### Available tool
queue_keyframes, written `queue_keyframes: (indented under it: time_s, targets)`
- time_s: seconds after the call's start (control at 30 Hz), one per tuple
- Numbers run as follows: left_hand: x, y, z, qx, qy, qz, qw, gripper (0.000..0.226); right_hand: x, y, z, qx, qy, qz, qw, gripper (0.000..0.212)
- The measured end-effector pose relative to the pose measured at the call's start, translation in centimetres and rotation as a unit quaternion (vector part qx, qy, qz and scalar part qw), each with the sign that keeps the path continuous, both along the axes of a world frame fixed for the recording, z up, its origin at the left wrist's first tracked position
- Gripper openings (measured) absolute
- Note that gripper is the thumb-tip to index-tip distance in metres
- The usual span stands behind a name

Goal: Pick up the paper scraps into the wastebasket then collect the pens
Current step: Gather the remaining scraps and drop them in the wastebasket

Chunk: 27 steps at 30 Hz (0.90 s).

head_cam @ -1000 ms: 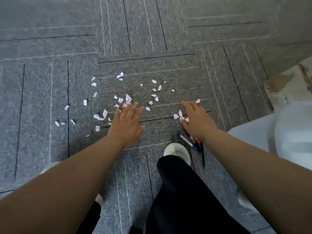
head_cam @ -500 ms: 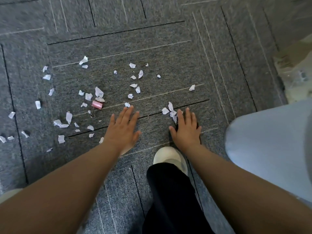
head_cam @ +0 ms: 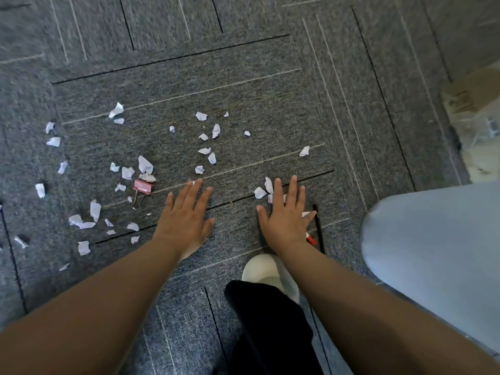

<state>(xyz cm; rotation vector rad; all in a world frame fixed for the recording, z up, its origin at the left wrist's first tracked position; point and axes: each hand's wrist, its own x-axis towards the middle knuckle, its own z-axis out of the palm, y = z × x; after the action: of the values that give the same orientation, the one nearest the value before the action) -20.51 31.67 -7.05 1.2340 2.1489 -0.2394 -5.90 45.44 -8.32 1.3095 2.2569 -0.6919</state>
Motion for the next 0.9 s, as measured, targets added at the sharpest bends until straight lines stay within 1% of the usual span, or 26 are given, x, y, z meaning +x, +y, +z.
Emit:
queue_keyframes:
  time_s: [0.07,0.13,0.2,0.3,0.37,0.43,0.47,0.53,0.57,0.6,0.7,0.8,0.83,0.9]
  targets:
    - [-0.3,0.1,-0.1,0.004,0.0,0.003,1.0,0.065,-0.3,0.1,-0.1,-0.009,-0.003,-0.004,1.0,0.07]
    - [-0.6,0.2,-0.1,0.001,0.004,0.002,1.0,0.065,-1.1,-0.1,0.1,-0.015,0.004,0.014,1.0,0.071]
    - [-0.7,0.2,0.0,-0.001,0.002,0.006,1.0,0.065,-2.4,-0.6,0.3,-0.021,0.04,0.068,0.997,0.073]
    - [-0.8,0.0,0.0,-0.002,0.006,-0.003,1.0,0.066,-4.6,-0.9,1.1,-0.051,0.121,0.166,0.977,0.072]
    - [-1.0,-0.3,0.0,-0.001,0.015,-0.005,1.0,0.066,-5.1,-0.8,1.4,-0.028,0.142,0.202,0.969,0.07]
    - [-1.3,-0.9,-0.1,-0.007,0.018,0.0,1.0,0.067,-4.4,-0.3,1.0,0.018,0.105,0.193,0.975,0.068]
    - [-1.5,-1.2,-0.1,-0.01,0.019,0.002,1.0,0.068,-3.8,-0.2,0.6,0.033,0.073,0.166,0.983,0.069]
    - [-1.8,-1.7,-0.2,-0.019,0.022,0.004,1.0,0.068,-2.5,-0.1,0.0,0.029,0.022,0.102,0.994,0.07]
    - [-1.8,-2.0,-0.3,-0.022,0.024,0.005,0.999,0.069,-2.2,-0.4,-0.2,0.015,0.011,0.09,0.996,0.071]
    - [-1.8,-2.2,-0.3,-0.026,0.025,0.007,0.999,0.069,-2.1,-0.7,-0.4,0.005,0.009,0.098,0.995,0.071]
    - [-1.8,-2.5,-0.4,-0.026,0.023,0.021,0.999,0.07,-3.4,-2.0,0.2,-0.026,0.05,0.189,0.98,0.073]
    - [-1.7,-2.8,-0.3,-0.012,0.022,0.037,0.999,0.068,-5.1,-2.8,1.3,-0.066,0.116,0.288,0.948,0.071]
    - [-1.8,-2.9,-0.2,-0.008,0.026,0.042,0.999,0.068,-5.4,-2.8,1.5,-0.069,0.135,0.311,0.938,0.069]
    - [-2.1,-3.4,-0.2,-0.003,0.037,0.048,0.998,0.068,-5.3,-1.9,1.2,-0.035,0.16,0.341,0.926,0.066]
